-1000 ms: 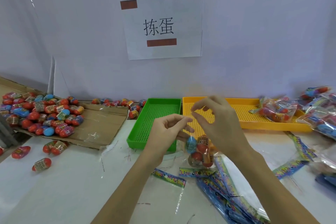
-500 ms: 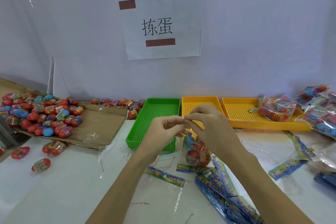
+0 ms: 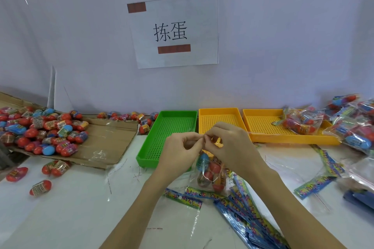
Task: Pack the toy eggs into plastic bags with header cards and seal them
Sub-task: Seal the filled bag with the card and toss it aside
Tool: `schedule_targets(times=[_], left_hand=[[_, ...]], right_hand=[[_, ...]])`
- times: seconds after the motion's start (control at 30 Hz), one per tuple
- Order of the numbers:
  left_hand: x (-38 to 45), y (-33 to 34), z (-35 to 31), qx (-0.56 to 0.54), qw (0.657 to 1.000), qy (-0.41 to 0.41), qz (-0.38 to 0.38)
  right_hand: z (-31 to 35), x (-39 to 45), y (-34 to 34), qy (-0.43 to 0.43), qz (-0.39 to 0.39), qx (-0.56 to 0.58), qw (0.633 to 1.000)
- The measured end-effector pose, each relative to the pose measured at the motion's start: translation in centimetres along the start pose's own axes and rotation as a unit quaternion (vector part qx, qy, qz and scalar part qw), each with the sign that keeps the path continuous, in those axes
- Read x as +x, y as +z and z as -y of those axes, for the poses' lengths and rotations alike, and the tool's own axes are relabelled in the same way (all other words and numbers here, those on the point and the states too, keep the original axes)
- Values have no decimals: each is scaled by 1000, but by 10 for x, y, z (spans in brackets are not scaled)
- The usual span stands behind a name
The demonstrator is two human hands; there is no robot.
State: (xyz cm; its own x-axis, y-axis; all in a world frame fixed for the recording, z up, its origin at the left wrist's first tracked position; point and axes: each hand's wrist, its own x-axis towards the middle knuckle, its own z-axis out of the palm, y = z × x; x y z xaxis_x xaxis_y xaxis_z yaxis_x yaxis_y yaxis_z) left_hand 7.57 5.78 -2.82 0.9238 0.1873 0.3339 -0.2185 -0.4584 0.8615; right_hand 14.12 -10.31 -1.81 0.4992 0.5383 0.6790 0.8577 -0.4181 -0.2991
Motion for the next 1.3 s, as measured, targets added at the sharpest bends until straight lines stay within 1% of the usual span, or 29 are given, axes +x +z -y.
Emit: schedule_targets(times=[0.1,0.3,0.4,0.53,0.63,0.77,0.9,1.0,1.13,1.2,1.3], left_hand=[[0,1,0,18,1000,8,-8],[1,-2,1,-2,1000,-10,1],[1,-2,2,0,1000,-3,5],[0,-2,1,31,999,36,11],[0,-1,4,66,995,72,12],[2,-2,5,86,992,87,5],[1,-2,1,73,994,76,8],[3,-4,2,46,999,27,-2],[4,-14,2,-57,996,-57,-30],[4,-18,3,-71,993,-77,-52],[6,-20,6,-74,990,-94,-72]], right_hand=[[-3,0,0,13,-8,6,1000],[-9,-1,2,33,-40,39,998],[-9,0,-2,29,-21,83,996],[-7,1,-2,8,11,86,996],[-10,2,-4,19,5,83,996],[-9,2,-3,28,5,87,996],[-11,0,2,86,-37,131,987],[-25,-1,0,147,-83,130,977],[-71,-8,-22,253,-131,71,956],[-95,-17,-32,302,-141,21,943],[-115,-28,-41,328,-132,-21,935]])
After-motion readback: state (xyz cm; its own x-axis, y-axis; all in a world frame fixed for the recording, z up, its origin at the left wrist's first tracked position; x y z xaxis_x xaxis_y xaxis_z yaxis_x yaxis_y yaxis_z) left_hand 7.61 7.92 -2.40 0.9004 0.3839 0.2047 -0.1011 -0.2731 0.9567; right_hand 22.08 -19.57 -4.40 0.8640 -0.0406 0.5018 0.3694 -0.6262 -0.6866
